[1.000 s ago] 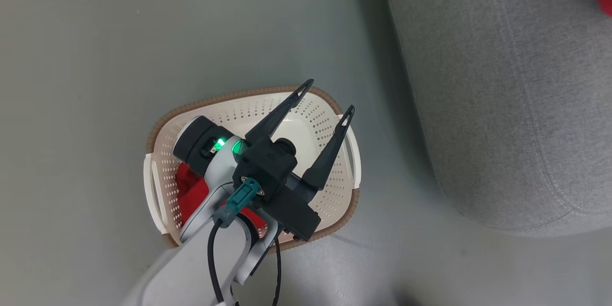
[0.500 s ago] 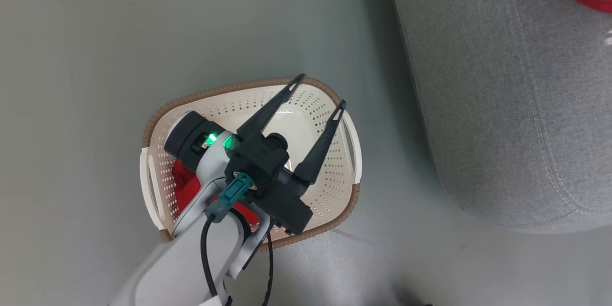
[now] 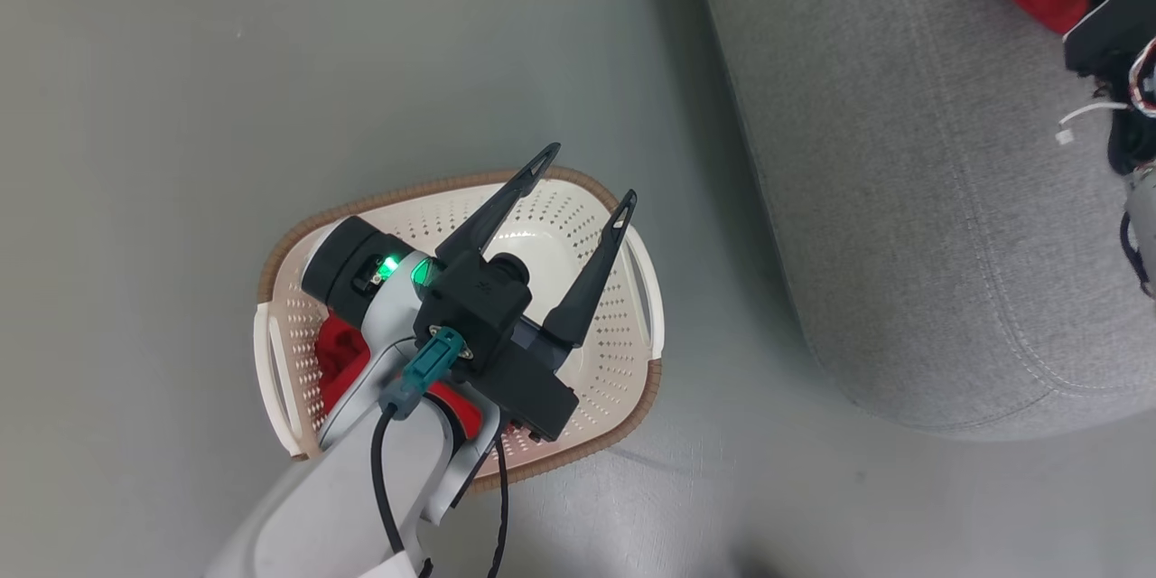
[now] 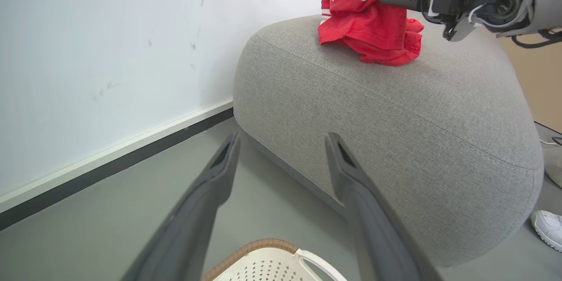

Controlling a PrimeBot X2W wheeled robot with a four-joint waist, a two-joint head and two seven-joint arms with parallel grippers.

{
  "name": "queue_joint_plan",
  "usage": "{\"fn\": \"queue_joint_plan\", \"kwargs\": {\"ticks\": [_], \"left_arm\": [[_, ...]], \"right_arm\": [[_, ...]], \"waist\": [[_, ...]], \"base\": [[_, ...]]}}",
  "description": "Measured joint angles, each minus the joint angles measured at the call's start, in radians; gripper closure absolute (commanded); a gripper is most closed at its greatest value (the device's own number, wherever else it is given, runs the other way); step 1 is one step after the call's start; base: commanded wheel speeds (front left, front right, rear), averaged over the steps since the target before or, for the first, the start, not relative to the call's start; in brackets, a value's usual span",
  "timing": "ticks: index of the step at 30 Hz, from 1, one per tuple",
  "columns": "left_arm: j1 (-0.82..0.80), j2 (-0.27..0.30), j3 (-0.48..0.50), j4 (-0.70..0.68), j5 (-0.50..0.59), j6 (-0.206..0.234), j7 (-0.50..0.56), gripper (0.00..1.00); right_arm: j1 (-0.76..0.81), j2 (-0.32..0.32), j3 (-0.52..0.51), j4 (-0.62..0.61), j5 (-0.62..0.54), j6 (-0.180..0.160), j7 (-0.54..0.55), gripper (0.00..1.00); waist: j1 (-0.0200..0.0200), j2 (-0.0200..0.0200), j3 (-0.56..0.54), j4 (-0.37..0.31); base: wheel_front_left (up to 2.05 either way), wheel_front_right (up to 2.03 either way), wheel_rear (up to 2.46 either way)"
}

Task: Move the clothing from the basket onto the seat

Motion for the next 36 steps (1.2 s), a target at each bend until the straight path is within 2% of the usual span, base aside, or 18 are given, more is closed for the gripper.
{"fn": "queue_joint_plan", "kwargs": {"ticks": [10, 20, 36], "left_arm": [[0.036, -0.008, 0.003, 0.051, -0.024, -0.008, -0.05, 0.0], [0.103, -0.029, 0.016, 0.101, -0.062, -0.007, -0.105, 0.0], [0.267, -0.026, 0.117, 0.153, -0.144, 0.046, -0.159, 0.0]], "right_arm": [[0.101, 0.023, 0.033, -0.035, -0.042, 0.024, -0.003, 0.0], [0.235, 0.041, 0.068, -0.113, -0.092, 0.037, -0.004, 0.0], [0.551, 0.084, 0.068, -0.296, -0.103, 0.041, -0.004, 0.0]], "waist": [[0.0, -0.0001, -0.087, -0.022], [-0.0001, -0.0002, -0.209, -0.016], [-0.0001, -0.0003, -0.419, 0.045]], "base": [[0.0, 0.0, 0.0], [0.0, 0.0, 0.0], [0.0, 0.0, 0.0]]}}
